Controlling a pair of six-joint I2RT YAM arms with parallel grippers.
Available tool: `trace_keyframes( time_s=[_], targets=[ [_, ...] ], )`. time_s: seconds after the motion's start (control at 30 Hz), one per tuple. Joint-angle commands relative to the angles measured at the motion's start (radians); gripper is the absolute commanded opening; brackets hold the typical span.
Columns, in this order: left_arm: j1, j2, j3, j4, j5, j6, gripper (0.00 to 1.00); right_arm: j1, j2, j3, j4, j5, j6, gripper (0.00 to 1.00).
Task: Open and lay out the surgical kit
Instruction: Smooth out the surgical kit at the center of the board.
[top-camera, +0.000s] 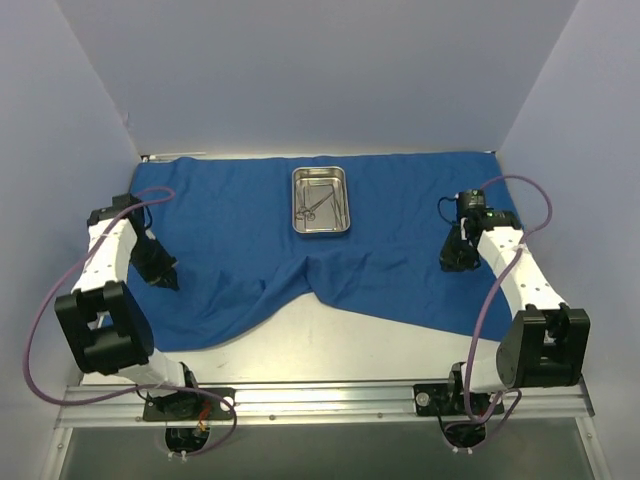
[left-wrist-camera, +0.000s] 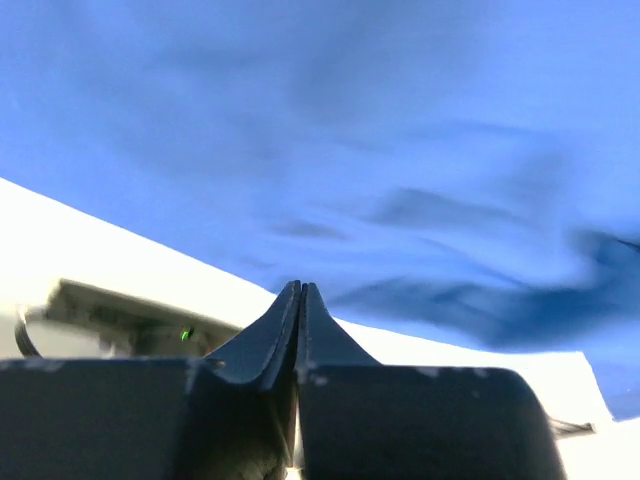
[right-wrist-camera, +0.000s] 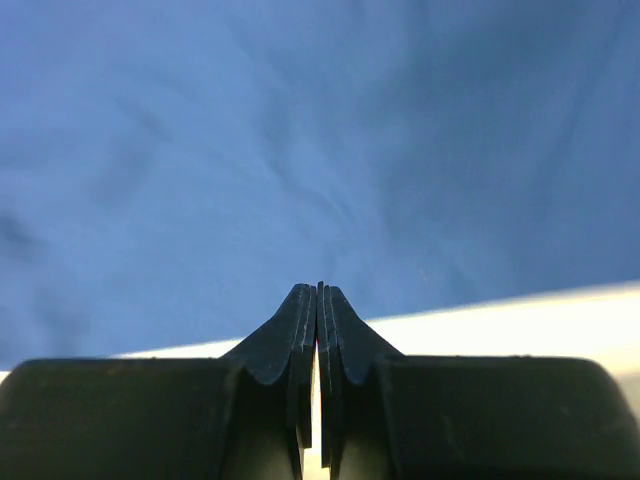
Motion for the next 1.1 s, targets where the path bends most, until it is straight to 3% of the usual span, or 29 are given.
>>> trace_keyframes(
  time_s=[0.0,0.33,0.57,0.77,0.97,1.03,1.07],
  targets=[
    [-0.075,-0.116,0.122,0.058,0.069,0.049,0.13,-0.008,-0.002,0.103,0.027,0.007,-0.052,0.0],
    [-0.142,0.209,0.308,0.335,0.36,0.024,0.08,-0.16,0.274,0.049,0.272,-0.008,-0.133,0.0],
    [-0.138,0.476,0.451,0.368,0.408,0.012,0.05,-0.282,0.423,0.051,0.254,0.081,-0.205,0.0],
    [-0.106,0.58,0.498,0.331,0.375,-0.031,0.02,-0.331,0.636,0.121,0.038,0.593,-0.145,0.0],
    [-0.067,0.508,0.454,0.329,0.304,-0.013,0.02,-0.367,0.459,0.149,-0.01,0.638,-0.125,0.0],
    [-0.07,0.449,0.419,0.34,0.282,-0.011,0.02,-0.335,0.363,0.205,-0.051,0.571,-0.139,0.0],
    [-0.081,0.429,0.409,0.345,0.286,-0.013,0.02,-0.307,0.316,0.213,-0.036,0.444,-0.157,0.0]
  ],
)
